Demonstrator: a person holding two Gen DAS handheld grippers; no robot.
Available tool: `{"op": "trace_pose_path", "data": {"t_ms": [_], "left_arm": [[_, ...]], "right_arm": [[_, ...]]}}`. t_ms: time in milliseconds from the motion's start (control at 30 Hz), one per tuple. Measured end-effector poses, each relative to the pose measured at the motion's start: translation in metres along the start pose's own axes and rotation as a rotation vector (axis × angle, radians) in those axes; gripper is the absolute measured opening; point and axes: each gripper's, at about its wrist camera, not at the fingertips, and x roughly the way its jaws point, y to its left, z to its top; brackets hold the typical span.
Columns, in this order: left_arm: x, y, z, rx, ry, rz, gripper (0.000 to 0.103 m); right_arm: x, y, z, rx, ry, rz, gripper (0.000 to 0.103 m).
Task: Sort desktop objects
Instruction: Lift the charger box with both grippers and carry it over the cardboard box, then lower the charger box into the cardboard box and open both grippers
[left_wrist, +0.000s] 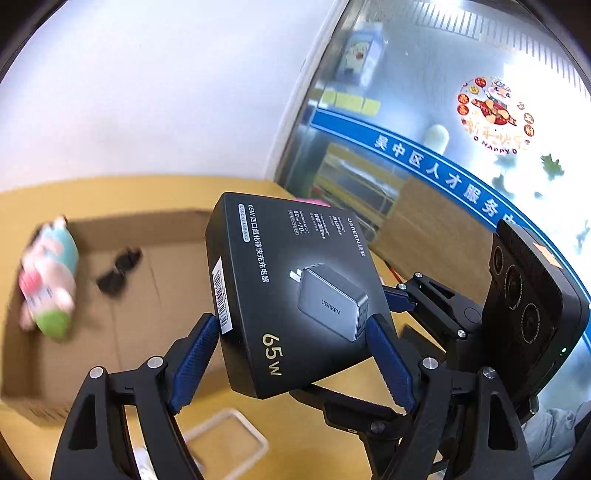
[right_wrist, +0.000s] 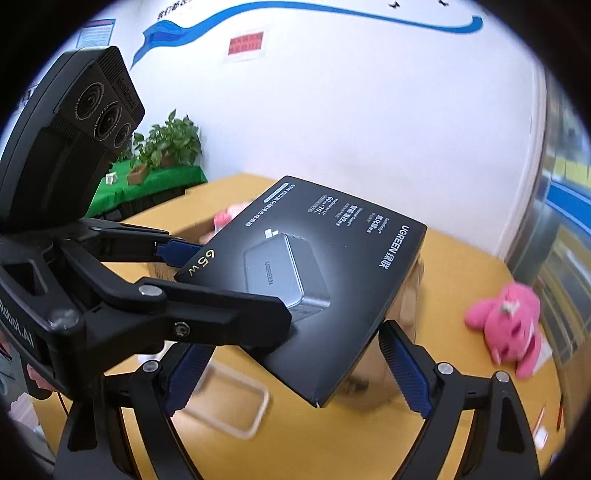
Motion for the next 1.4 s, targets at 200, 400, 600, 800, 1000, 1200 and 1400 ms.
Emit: {"op": "trace_pose_path", "data": {"t_ms": [200, 400, 600, 800, 1000, 1200, 1400], "left_arm": [[-0.003, 0.022, 0.055, 0.045, -0.055, 0.033, 0.085], [0.011, 0.051, 0.103, 0.068, -0.086, 0.052, 0.085], [0.048, 0.089, 0.135, 0.043, -0.075, 0.070, 0.085], [0.107, 0.132, 0.151, -0.004, 0.002, 0.077, 0.085], [0.171, 0.171, 0.144, -0.068, 0.106, 0.078, 0.085], [0.228, 0.208, 0.121, -0.161, 0.207, 0.075, 0.085], [0.261, 0.225, 0.101, -0.234, 0.293, 0.060, 0.085]], "right_arm": [[0.022, -0.017, 0.053, -0.011, -0.050, 0.023, 0.089], [0.050, -0.037, 0.093, -0.019, -0.082, 0.028, 0.089], [0.097, -0.061, 0.116, -0.008, -0.050, 0.055, 0.089], [0.155, -0.091, 0.112, 0.034, 0.016, 0.095, 0.089], [0.215, -0.124, 0.088, 0.137, 0.103, 0.152, 0.089], [0.276, -0.144, 0.059, 0.241, 0.260, 0.190, 0.090], [0.310, -0.152, 0.033, 0.302, 0.388, 0.194, 0.090]]}}
